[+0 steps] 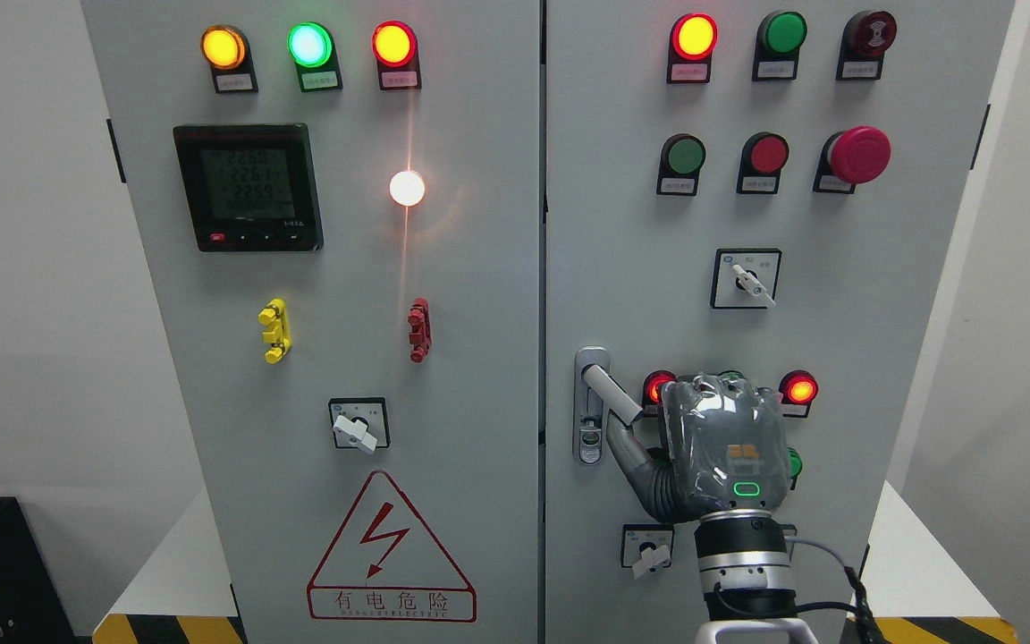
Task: Release door handle
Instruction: 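Rotate the handle lever with the right hand to horizontal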
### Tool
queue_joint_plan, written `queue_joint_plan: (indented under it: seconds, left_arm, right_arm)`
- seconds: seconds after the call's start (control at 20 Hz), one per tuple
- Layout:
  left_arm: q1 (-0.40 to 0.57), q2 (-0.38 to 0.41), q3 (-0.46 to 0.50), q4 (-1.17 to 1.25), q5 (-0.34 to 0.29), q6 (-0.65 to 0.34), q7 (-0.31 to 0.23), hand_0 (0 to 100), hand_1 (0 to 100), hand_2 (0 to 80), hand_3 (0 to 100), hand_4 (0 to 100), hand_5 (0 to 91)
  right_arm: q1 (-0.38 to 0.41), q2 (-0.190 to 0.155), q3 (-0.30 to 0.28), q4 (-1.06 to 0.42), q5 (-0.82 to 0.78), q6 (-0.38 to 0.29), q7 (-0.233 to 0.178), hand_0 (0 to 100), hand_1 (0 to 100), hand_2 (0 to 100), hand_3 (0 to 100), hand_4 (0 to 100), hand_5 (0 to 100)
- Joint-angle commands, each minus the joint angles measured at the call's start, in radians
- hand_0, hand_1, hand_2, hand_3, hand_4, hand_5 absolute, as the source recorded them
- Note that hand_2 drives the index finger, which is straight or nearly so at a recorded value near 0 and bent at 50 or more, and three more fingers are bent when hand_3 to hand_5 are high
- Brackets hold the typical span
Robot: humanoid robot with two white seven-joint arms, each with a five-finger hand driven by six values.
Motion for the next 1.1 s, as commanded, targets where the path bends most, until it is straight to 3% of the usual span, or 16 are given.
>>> queue_joint_plan:
  seconds: [0.0,1.05]
  left_arm:
    - [0.02,0.0,0.0,0.0,0.0,0.0,0.0,12,56,0.0,0,0,0.0]
    - [0.02,0.0,0.0,0.0,0.0,0.0,0.0,12,56,0.0,0,0,0.0]
  right_arm:
    - [0.0,0.0,-0.014,-0.003,0.0,-0.001,-0.002,51,32,98,100,100,100]
    - [0.0,0.0,-0.02,-0.011,-0.002,-0.001,0.0,52,31,98,100,100,100]
